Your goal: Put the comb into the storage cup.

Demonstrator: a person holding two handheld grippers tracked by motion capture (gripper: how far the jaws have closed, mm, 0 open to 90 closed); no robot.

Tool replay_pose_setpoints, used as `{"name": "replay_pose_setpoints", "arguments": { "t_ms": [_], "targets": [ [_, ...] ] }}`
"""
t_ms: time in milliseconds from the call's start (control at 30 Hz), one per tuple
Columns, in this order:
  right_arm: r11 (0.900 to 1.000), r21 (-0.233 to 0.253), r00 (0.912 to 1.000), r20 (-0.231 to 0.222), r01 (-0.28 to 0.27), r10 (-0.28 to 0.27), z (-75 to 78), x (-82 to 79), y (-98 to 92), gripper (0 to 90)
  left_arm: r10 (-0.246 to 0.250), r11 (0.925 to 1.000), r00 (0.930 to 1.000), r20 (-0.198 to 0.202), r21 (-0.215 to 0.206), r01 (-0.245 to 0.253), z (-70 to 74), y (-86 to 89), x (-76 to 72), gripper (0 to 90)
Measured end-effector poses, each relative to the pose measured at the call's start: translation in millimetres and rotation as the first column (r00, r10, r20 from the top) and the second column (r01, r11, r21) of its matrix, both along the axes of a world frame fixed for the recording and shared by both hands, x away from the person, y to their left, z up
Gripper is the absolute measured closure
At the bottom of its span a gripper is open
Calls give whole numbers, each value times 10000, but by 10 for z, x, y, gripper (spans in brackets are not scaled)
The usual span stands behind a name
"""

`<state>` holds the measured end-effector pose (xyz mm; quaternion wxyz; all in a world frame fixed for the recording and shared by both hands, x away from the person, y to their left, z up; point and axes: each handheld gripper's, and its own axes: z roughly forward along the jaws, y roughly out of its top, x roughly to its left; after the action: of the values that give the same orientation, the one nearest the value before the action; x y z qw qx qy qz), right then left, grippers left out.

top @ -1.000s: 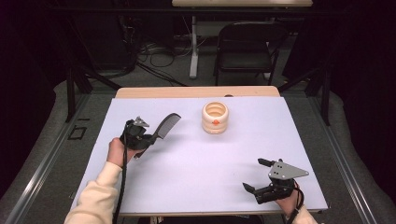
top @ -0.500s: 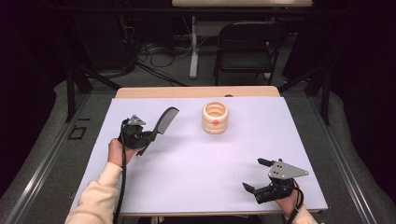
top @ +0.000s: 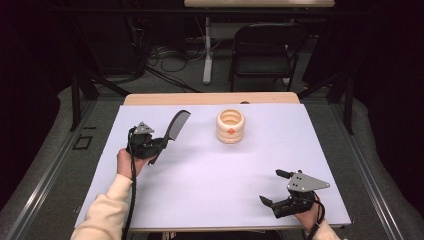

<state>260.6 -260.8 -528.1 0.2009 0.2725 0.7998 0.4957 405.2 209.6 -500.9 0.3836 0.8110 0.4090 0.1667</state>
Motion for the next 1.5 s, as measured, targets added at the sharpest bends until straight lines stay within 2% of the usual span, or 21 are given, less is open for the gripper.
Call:
{"name": "replay_pose_setpoints", "arguments": {
  "t_ms": [800, 1500],
  "targets": [
    [10000, -29, 10000, -44, -26, 26, -11, 8, 16, 0, 380, 9982, 9972, 638, -480, -350, -2, -74, -6, 717],
    [10000, -9, 9999, -127, 18, -18, -22, 25, 21, 0, 261, 9970, 9955, 910, -745, -194, -26, -184, 58, 717]
  ]
}}
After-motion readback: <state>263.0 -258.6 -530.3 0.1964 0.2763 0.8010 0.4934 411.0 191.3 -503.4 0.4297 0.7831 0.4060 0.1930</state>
